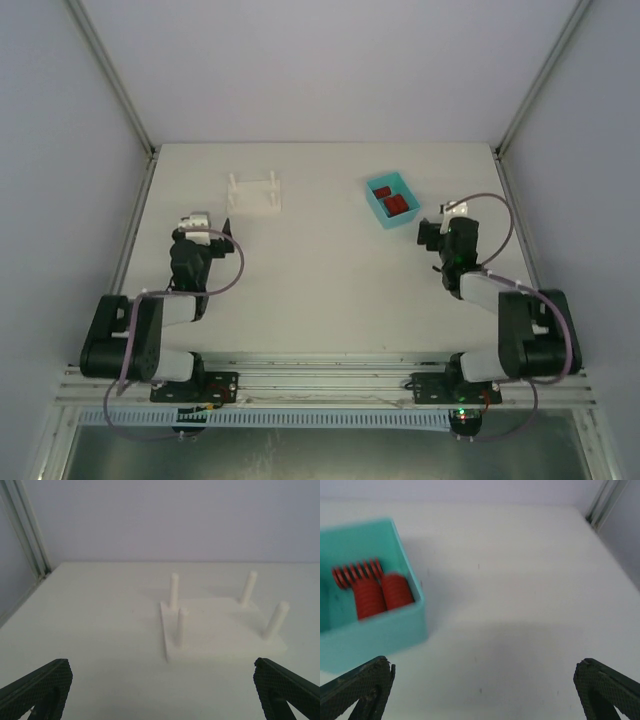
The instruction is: Install the large spring
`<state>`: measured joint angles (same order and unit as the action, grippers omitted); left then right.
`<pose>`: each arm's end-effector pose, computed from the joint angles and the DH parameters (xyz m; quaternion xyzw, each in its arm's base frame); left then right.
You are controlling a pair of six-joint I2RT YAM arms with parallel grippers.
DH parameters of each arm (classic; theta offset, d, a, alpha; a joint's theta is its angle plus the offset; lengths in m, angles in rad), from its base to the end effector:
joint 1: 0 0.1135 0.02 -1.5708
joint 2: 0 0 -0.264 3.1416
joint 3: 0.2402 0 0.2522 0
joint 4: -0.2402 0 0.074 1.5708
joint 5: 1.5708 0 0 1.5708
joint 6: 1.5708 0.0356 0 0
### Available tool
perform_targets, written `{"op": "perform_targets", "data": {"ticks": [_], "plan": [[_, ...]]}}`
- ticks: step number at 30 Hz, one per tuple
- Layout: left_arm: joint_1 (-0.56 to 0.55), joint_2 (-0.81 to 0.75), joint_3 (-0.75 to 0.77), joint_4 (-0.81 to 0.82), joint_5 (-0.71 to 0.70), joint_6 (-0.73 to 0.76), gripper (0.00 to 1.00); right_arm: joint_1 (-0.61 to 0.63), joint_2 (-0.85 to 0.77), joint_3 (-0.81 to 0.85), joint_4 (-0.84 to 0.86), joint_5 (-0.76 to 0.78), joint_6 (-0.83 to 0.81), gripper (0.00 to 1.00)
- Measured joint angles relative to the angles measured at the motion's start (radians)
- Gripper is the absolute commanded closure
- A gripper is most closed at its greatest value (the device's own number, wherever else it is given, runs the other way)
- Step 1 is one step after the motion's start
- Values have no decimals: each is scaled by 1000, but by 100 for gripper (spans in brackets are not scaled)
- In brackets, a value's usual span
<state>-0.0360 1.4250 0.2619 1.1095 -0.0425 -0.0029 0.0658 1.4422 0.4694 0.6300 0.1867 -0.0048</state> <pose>0.2432 -0.0072 0.1677 -0.0026 0.7258 0.0020 0.6879 0.2761 0.0116 0.1700 0.0250 0.8152 -0.0587 0.5757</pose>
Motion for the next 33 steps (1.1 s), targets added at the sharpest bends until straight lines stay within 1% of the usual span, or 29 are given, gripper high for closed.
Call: {"op": "perform_targets", "data": {"ticks": [4,6,9,13,15,17,20,24,26,28,29,31,33], "plan": [[-21,-130,95,-194,-7,-32,1,4,-119,103,-145,-2,59,1],[-27,-177,175,-308,-9,-74,1,4,-171,146,-224,-4,110,1],[-30,-219,316,-489,-3,-154,1,3,-230,229,-390,-7,198,1],[-30,-235,505,-726,24,-275,1,2,-241,423,-663,-65,292,1],[-29,-243,550,-794,55,-328,1,0,-230,505,-750,-93,339,1],[-29,-265,534,-816,114,-378,1,-3,-227,534,-796,-119,378,1],[-30,-304,439,-798,205,-468,1,-6,-202,534,-853,-149,413,2],[-32,-277,386,-805,288,-540,1,-3,-98,578,-929,-198,432,6],[-42,-257,386,-805,310,-562,1,9,-34,622,-954,-211,439,10],[-77,-251,372,-788,318,-578,1,27,23,666,-970,-211,442,16],[-103,-252,360,-780,315,-579,1,40,49,686,-977,-211,441,19],[-166,-251,339,-770,306,-579,1,71,96,727,-996,-197,431,23],[-227,-251,321,-765,291,-573,1,100,144,774,-1013,-171,420,32]]}}
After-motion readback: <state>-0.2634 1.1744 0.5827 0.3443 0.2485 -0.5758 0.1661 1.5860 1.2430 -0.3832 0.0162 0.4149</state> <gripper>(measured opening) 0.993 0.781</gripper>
